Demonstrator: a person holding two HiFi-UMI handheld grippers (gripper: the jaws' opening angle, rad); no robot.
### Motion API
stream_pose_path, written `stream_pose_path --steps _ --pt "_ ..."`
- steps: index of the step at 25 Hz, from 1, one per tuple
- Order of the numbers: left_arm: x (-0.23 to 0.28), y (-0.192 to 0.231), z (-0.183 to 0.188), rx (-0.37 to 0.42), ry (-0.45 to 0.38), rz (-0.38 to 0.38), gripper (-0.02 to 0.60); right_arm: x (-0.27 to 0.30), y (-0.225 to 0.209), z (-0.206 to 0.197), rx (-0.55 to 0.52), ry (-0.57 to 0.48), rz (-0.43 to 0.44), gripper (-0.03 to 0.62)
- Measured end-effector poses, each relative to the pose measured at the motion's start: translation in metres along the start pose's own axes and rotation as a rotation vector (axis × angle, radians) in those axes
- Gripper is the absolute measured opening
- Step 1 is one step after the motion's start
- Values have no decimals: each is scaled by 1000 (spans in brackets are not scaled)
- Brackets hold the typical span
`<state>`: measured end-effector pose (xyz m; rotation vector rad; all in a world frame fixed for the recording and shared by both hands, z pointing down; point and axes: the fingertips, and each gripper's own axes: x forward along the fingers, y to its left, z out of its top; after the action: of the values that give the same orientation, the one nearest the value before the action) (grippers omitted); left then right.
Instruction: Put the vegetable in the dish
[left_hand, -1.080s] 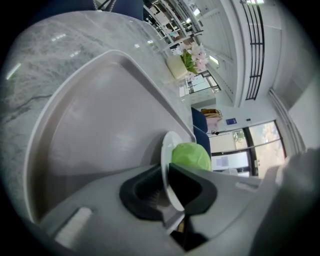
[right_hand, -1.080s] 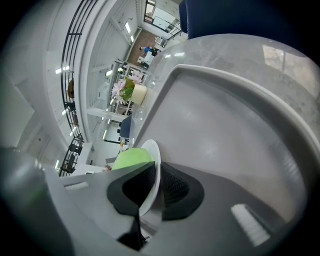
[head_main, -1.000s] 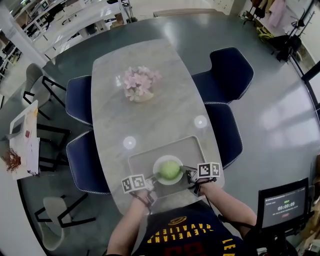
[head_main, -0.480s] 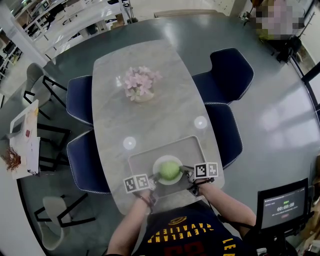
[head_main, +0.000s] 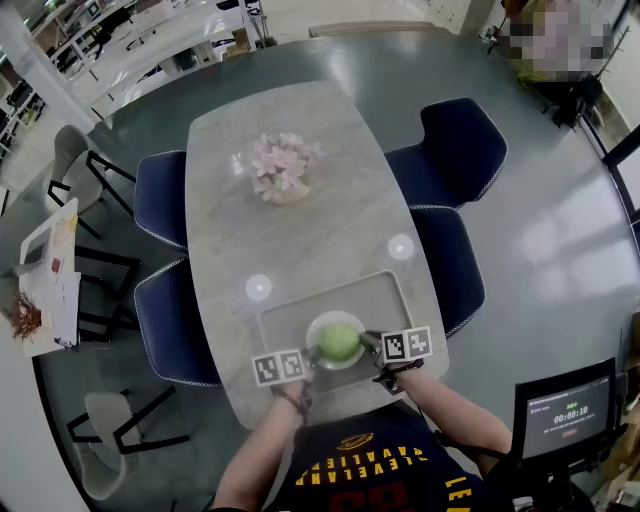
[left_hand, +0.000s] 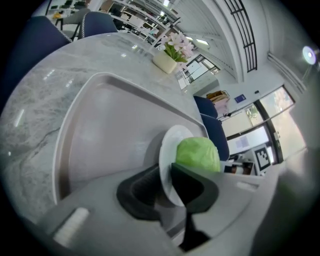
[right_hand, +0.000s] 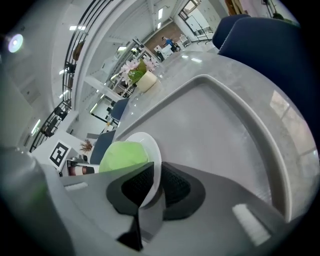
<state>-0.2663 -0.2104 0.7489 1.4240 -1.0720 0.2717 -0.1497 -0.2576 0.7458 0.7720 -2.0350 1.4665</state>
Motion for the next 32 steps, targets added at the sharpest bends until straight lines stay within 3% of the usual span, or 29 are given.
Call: stream_pose_path --steps 6,19,23,32 --pt "2 0 1 103 34 47 85 0 -2 4 -56 3 -37 54" --pt "-3 4 -3 196 25 135 98 -9 -1 -1 -67 -38 -35 54" --pt "-15 7 0 200 -41 157 87 -17 -2 -3 -62 -60 -33 49" --pt "-42 1 0 166 -177 107 8 -35 -2 -10 -54 -97 -22 24"
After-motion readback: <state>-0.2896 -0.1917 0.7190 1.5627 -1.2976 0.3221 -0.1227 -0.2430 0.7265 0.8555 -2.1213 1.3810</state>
